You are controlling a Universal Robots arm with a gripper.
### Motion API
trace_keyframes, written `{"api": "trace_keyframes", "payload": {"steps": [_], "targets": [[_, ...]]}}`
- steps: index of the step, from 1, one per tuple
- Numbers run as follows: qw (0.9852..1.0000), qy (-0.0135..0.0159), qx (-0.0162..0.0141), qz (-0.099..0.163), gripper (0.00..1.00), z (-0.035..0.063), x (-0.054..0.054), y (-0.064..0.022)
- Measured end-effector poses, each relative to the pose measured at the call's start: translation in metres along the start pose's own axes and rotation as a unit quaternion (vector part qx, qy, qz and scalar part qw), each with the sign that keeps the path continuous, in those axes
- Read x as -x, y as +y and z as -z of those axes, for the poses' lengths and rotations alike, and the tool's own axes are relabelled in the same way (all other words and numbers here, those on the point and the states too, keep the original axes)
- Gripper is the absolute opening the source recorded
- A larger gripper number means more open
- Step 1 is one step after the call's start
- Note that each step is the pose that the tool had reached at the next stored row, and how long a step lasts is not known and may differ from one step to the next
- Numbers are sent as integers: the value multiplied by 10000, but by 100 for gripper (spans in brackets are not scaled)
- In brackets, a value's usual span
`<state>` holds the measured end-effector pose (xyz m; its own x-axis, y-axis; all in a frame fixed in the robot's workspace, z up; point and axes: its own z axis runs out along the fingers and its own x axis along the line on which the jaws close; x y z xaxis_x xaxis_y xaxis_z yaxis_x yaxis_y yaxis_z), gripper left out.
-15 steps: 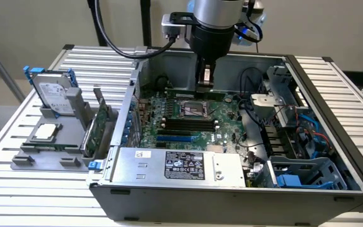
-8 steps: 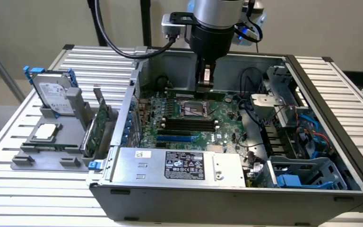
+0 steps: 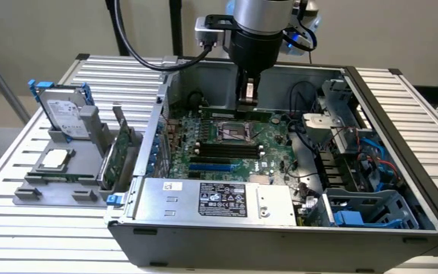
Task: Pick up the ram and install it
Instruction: 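Insert the ram into the slot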
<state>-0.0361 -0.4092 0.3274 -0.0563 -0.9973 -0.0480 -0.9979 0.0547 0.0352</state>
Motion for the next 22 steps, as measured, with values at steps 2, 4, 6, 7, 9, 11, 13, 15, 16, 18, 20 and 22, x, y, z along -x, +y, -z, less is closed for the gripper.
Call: {"api": "trace_keyframes", "payload": {"steps": [2,4,6,7,9,11,13,15,16,18,20,22], "targets": [[10000,0,0,0,0,0,0,0],[10000,0,0,0,0,0,0,0],[10000,0,0,0,0,-5,2,0],[10000,2,1,-1,0,-17,11,0],[10000,11,-1,-1,0,-54,43,1],[10000,34,-2,-1,0,-86,97,3],[10000,75,-4,-2,0,-112,143,4],[9999,128,-7,-4,0,-136,186,7],[9999,157,-9,-5,0,-148,206,7],[9998,219,-12,-7,0,-170,245,10],[9996,265,-15,-9,0,-196,278,15],[9996,285,-16,-10,0,-234,284,29]]}}
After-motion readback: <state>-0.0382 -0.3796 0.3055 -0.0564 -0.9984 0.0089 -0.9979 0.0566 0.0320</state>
